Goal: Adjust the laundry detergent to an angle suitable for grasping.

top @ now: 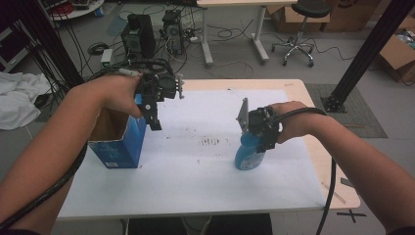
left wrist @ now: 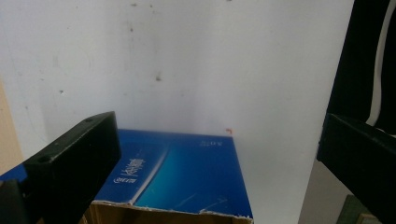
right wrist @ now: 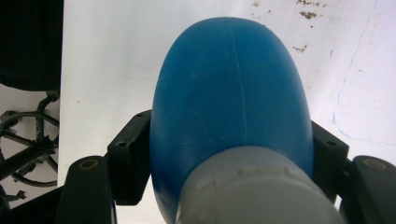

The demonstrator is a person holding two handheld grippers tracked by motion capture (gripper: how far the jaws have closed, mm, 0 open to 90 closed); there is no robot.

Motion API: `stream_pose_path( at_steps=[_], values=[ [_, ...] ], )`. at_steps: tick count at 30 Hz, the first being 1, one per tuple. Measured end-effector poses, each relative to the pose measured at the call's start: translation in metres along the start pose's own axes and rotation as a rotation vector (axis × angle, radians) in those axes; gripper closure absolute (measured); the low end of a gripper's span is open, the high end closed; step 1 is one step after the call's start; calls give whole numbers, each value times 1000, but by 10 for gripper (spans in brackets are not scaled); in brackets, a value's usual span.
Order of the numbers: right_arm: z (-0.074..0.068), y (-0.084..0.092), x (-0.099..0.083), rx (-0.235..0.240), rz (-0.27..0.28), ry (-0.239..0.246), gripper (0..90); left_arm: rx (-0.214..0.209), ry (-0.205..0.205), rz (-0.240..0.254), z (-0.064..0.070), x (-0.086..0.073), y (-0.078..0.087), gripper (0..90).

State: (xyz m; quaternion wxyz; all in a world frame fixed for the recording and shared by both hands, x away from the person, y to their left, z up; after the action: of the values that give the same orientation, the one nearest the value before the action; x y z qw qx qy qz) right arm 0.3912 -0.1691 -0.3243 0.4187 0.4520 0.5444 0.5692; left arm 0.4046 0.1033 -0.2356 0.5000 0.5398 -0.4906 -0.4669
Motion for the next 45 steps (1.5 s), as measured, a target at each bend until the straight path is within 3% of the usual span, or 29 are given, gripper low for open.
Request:
stream_pose_path(
  at_steps=[27,45],
  values=[
    [-1,0,-1,-28,11,5,378,13,-5,-1,1,2,1,3],
    [-3,12,2,-13,34,-72,382,22,-9,3,3,2,4,3]
  ],
)
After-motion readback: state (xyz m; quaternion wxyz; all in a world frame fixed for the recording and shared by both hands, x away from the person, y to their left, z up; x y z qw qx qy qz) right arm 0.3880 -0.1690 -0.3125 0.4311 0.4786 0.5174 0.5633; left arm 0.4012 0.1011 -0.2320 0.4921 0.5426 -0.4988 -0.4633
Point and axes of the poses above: each handheld gripper's, and its own axes: y roughly backward along the jaws, x roughly out of its top, z roughly to its right, the point moved 3 cm from there along -y, roughly forward along the jaws, and after that the axes turned 2 degrees about x, right-handed, at the moved point
